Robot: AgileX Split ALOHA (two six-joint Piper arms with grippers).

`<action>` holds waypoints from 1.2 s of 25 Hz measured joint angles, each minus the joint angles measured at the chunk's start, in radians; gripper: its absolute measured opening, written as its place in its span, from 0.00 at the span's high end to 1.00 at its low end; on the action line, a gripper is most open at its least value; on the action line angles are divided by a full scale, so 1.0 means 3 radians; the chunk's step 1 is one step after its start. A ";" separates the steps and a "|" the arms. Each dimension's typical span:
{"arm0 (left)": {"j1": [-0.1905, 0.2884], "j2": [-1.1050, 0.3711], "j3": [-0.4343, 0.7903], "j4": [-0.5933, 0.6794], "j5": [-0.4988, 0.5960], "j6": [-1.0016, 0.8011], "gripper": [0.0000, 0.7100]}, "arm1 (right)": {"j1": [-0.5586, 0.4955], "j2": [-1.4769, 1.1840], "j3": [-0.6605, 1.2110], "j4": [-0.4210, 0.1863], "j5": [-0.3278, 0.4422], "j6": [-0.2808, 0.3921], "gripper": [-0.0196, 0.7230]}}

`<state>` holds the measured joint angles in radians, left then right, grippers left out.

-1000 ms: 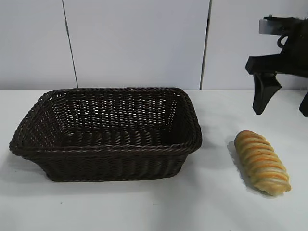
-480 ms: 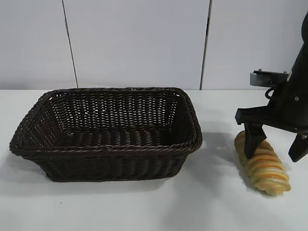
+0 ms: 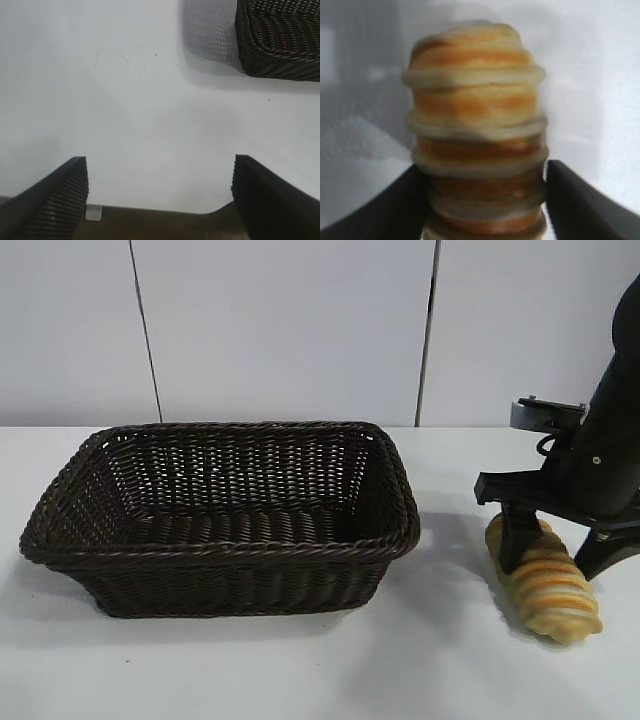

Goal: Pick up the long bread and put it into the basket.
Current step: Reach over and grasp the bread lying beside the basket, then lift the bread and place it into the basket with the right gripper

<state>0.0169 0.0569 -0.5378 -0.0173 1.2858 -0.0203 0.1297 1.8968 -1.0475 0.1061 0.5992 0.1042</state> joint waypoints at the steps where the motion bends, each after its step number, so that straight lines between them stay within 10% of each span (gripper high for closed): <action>1: 0.0000 0.0000 0.0000 0.0000 0.0000 0.0000 0.19 | 0.0000 -0.0003 -0.0065 -0.0012 0.0100 0.0000 0.85; 14: 0.0000 0.0000 0.0000 0.0000 0.0000 0.0000 0.19 | 0.0000 -0.0428 -0.2109 -0.0321 0.1990 -0.0073 0.87; 30: 0.0000 0.0000 0.0000 0.0000 0.0000 0.0000 0.20 | 0.0730 -0.0425 -0.2372 -0.0165 0.1844 -0.0138 0.88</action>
<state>0.0169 0.0569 -0.5378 -0.0173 1.2858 -0.0203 0.3486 1.7691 -1.7591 0.0565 1.1523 0.0628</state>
